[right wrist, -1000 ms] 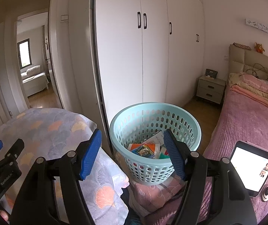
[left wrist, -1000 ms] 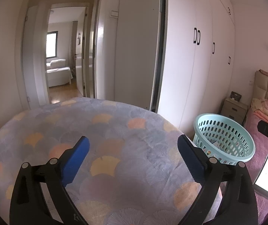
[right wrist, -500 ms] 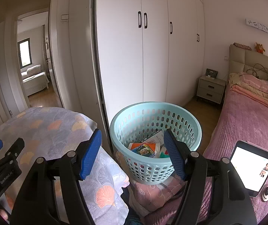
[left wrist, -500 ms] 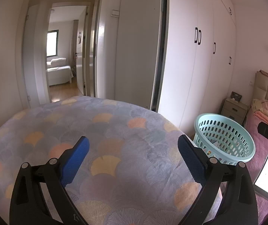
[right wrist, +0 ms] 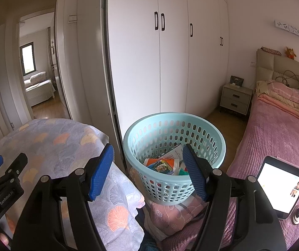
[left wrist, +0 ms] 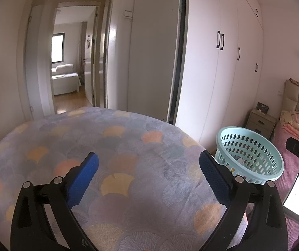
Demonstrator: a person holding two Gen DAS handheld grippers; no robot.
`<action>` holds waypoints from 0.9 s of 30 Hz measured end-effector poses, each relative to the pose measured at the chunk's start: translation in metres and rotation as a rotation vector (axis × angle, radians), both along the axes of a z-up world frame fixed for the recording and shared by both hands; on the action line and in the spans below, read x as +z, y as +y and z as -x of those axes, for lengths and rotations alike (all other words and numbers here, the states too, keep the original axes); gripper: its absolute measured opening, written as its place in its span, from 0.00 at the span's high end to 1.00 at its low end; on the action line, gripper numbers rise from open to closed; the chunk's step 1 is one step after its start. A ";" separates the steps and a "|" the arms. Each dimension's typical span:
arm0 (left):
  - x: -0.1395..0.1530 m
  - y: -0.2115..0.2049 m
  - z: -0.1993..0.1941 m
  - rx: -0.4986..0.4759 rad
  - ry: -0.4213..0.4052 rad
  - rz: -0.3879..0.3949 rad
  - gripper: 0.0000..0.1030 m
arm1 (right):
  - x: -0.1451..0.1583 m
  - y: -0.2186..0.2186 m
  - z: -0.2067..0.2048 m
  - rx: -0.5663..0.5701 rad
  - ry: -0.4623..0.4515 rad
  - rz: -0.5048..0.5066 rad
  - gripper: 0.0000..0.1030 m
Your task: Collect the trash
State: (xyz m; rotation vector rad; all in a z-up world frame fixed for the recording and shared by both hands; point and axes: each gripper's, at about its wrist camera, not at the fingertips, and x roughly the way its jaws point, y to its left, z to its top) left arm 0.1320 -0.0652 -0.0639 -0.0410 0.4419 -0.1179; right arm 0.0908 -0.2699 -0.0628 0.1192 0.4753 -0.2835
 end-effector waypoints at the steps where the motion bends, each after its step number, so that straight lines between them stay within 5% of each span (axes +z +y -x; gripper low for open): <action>1: 0.000 0.000 0.000 0.000 -0.001 0.000 0.09 | 0.000 0.000 0.000 0.001 0.000 0.001 0.37; 27: -0.001 0.000 -0.002 -0.007 0.024 0.022 0.09 | -0.005 0.001 -0.001 0.004 0.014 -0.003 0.37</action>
